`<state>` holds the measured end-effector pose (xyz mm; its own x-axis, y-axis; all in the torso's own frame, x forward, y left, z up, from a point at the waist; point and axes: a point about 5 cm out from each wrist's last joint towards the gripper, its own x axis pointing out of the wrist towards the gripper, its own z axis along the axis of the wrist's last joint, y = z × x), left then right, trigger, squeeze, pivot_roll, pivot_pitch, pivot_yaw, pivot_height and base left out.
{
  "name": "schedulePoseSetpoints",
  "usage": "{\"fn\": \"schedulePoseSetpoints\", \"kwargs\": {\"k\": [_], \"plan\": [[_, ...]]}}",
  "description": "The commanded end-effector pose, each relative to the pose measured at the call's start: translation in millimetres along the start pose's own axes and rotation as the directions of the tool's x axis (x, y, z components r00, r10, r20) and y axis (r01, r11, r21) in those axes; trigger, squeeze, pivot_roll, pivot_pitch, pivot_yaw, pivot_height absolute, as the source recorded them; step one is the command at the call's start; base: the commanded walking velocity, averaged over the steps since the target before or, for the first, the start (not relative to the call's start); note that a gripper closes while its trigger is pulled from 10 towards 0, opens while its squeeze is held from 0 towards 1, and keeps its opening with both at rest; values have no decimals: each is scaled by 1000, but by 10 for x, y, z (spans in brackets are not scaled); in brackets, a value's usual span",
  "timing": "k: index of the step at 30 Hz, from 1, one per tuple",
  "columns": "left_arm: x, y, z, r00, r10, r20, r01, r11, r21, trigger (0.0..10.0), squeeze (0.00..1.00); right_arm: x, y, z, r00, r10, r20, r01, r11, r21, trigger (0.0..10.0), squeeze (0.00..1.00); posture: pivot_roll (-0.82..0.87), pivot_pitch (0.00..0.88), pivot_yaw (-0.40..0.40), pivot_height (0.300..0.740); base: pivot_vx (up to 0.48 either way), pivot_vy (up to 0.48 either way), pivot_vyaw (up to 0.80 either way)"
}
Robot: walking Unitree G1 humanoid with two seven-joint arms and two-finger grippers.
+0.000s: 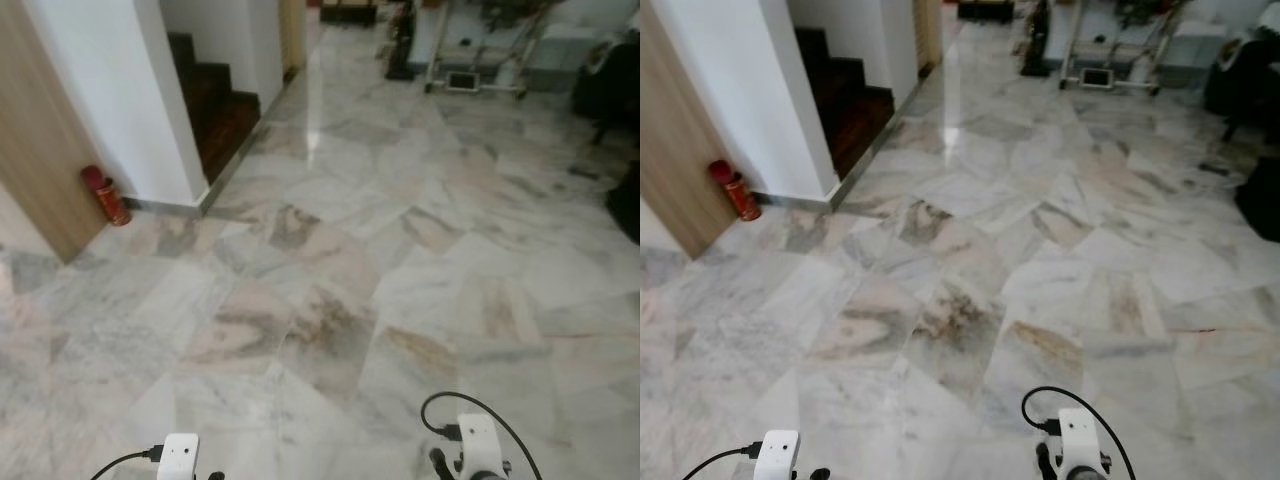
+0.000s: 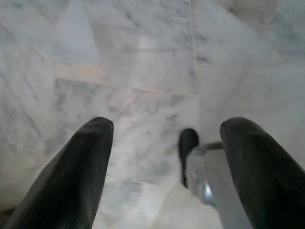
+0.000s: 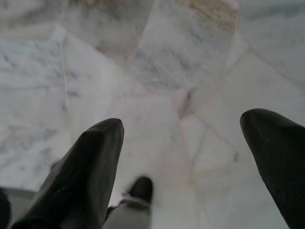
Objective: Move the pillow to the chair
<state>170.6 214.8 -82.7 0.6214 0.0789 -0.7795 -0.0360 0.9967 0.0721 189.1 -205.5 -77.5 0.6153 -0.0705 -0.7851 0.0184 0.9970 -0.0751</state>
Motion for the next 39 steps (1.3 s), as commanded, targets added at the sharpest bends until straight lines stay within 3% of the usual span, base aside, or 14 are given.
{"fn": "schedulePoseSetpoints", "kwargs": {"k": [1, 39], "plan": [[9, -48, 10, 1000, -10, -2, 10, 1000, 2, 10000, 0, -20, -89, -59, 1000, -22, -18, 22, 1000, 2, 10000, 0, 42, 0, 23, 740, 0, 0, 0], [4, -57, -26, 1000, -17, -22, 17, 1000, 2, 10000, 0, -10, -11, -30, 999, 38, -6, -38, 999, 14, 10000, 0, 42, 0, 23, 740, 0, 0, 0]]}}
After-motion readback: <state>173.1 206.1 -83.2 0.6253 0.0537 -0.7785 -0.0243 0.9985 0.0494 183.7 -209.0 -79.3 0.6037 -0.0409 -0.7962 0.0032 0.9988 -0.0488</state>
